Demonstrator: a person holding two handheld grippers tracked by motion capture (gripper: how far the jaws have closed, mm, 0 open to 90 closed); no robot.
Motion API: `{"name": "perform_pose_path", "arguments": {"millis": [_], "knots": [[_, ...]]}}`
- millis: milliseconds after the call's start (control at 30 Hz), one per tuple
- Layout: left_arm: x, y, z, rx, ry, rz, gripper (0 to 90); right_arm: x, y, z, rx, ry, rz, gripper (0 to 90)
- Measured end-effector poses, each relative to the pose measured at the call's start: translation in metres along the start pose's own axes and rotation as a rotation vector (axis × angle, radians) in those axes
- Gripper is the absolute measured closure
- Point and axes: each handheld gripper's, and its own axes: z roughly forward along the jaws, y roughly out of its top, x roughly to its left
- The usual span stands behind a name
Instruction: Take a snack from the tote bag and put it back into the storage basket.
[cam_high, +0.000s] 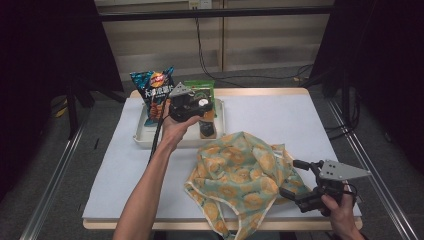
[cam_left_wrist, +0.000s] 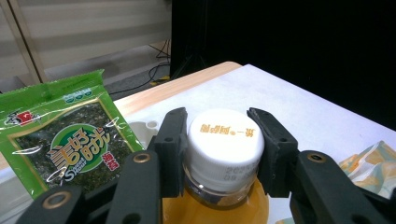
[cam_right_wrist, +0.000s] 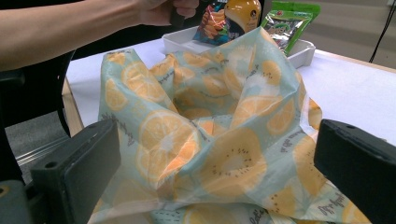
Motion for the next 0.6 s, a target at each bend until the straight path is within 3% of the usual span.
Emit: {"name": "perform_pose_path", "arguments": {"millis": [133, 333, 467, 600], "knots": [[0.0, 0.0, 0.0, 0.007, -0.011, -0.001, 57.6, 0.0, 0.0, 0.001, 0.003, -0.003, 0.001, 0.1], [0.004, -0.002, 0.0, 0.024, -0.029, -0.043, 42.6, -0.001, -0.001, 0.002, 0.005, -0.004, 0.004, 0.1], [0.003, -0.002, -0.008, 0.024, -0.037, -0.034, 31.9, -0.002, -0.001, 0.001, 0.004, -0.005, 0.012, 0.1], [0.001, -0.004, -0.027, 0.003, -0.03, -0.039, 24.9, -0.002, 0.0, 0.002, 0.009, -0.007, 0.01, 0.5]]}}
